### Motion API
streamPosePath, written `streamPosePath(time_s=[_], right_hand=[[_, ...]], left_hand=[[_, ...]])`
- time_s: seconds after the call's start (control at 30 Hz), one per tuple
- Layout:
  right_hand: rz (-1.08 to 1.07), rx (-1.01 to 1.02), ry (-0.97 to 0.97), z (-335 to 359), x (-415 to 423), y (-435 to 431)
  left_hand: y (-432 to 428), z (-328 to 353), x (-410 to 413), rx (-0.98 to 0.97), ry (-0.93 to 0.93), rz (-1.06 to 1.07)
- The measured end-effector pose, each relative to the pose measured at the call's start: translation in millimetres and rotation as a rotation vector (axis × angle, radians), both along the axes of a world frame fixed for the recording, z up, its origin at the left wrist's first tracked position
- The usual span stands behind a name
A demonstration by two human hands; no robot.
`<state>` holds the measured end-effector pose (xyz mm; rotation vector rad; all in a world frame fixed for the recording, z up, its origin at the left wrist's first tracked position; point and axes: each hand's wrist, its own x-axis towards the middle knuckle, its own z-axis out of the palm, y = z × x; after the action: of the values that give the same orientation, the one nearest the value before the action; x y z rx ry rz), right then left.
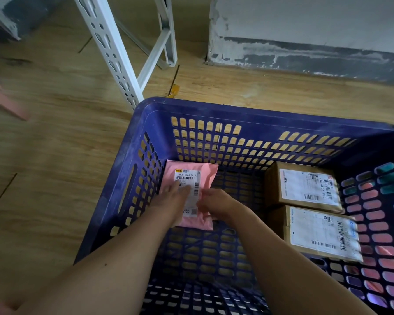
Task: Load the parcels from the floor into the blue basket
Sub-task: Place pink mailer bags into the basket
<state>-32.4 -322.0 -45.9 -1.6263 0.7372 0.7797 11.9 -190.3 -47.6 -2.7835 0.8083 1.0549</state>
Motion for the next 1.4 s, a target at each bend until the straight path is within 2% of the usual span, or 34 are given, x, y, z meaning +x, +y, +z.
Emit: streamPosePath(time_s=[0.07, 0.13, 0.47, 0.7, 1.13, 1.23, 1.4], right_hand=[[0.043, -0.115, -0.009, 3, 2, 0], [-0.011, -0.176, -0.019, 8, 2, -4], [-0.094, -0.276, -0.111, 52, -10, -5], [-0.085, -0.34, -0.28, 84, -21, 15], [-0.067, -0.409, -0.614, 156, -29, 92], [-0.024, -0.407, -0.707, 172, -26, 119], [0.04, -0.402, -0.812, 187, -21, 169]], left_hand=[[-2, 3, 2, 0.005, 0.014, -0.01], [-2, 7, 3, 0.01, 0.022, -0.012], [-11, 61, 4, -0.059, -0.086, 0.015], [0, 112, -5, -0.299, -0.243, 0.056], [95, 193, -17, -0.674, -0.5, 0.298], [124, 205, -11, -0.703, -0.512, 0.411], [183, 189, -11, -0.612, -0.519, 0.527]])
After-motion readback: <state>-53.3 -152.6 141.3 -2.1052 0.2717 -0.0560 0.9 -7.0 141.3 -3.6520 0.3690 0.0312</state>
